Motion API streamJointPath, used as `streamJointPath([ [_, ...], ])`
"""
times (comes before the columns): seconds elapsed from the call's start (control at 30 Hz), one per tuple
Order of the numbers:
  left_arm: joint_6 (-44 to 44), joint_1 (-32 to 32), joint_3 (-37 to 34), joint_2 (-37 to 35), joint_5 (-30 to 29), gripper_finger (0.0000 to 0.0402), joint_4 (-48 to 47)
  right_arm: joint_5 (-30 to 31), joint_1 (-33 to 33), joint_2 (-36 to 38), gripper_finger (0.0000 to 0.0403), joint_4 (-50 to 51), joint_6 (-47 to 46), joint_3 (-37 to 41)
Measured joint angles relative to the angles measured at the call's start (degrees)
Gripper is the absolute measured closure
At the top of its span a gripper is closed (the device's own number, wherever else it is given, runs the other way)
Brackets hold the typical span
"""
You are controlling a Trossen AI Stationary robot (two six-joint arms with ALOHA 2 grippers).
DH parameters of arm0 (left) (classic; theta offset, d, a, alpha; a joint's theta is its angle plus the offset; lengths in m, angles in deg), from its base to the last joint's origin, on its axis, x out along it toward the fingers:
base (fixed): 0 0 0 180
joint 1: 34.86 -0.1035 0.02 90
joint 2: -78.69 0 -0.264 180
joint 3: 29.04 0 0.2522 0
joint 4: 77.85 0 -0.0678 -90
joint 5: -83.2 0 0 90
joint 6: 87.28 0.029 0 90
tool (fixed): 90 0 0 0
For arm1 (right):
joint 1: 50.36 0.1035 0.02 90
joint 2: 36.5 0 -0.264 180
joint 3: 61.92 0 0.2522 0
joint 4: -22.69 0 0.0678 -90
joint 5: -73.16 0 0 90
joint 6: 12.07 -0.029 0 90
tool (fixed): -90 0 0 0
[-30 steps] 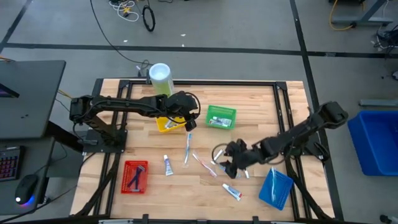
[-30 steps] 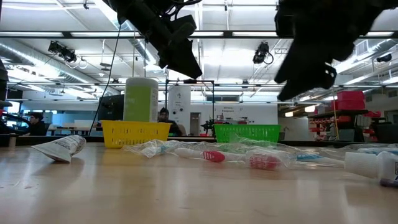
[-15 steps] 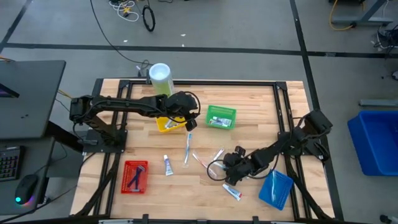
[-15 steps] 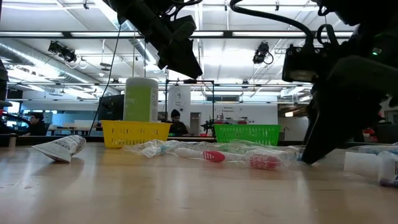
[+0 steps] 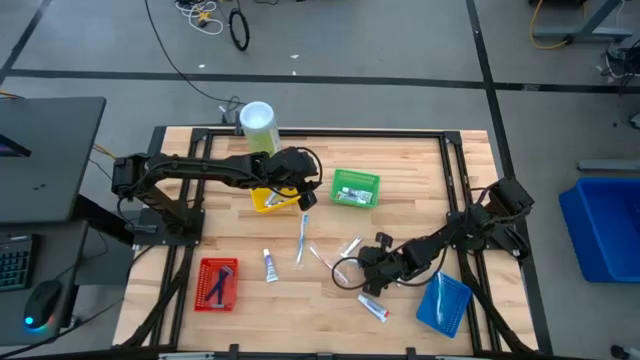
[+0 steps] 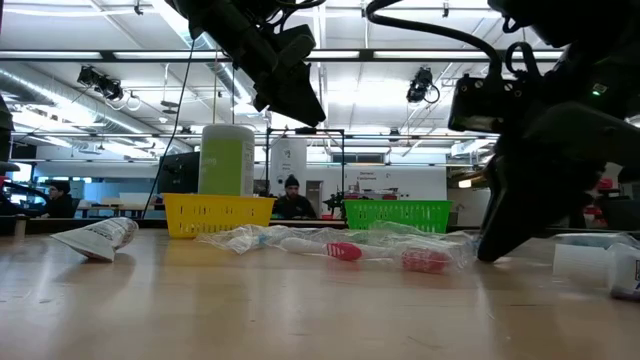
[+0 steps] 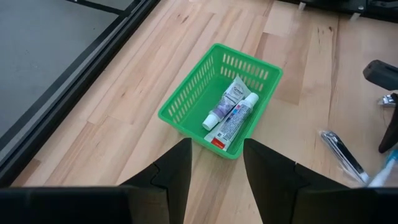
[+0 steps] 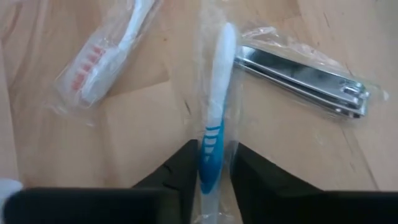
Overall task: Pick & Place Travel size toiletries
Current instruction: Put the blue toothbrush into the blue bin
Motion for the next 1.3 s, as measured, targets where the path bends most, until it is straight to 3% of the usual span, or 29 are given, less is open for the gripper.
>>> streamJointPath([
  [0.13, 0.04, 0.00, 0.00, 0.00, 0.00, 0.0248, 0.00, -0.06, -0.02, 0.46, 0.0340, -0.12, -1.13, 0.02],
  [0.3, 0.42, 0.00, 0.00, 0.00, 0.00, 0.0248, 0.01, -2.95, -0.28, 3.41, 0.0351, -1.80, -1.21, 0.33],
  [0.53, 1.20, 0.00, 0.00, 0.00, 0.00, 0.0248, 0.02, -3.49, -0.28, 14.12, 0.0353, -2.14, -0.96, 0.26],
  [0.63, 1.20, 0.02, 0.00, 0.00, 0.00, 0.0248, 0.02, -8.25, -0.20, 19.84, 0.0353, -2.25, -3.31, 0.26],
  [0.83, 1.03, 0.02, 0.00, 0.00, 0.00, 0.0248, 0.07, -14.26, 2.86, 28.43, 0.0353, -0.03, -13.05, 0.20],
  [1.13, -0.37, 0.00, 0.00, 0.00, -0.02, 0.0248, 0.33, -2.61, 16.37, 32.63, 0.0353, 8.37, -36.67, 0.11],
  [1.3, -1.62, 0.02, 0.00, 0.00, -0.01, 0.0248, 0.33, -3.78, 24.03, 32.63, 0.0353, 16.63, -52.90, 0.11],
])
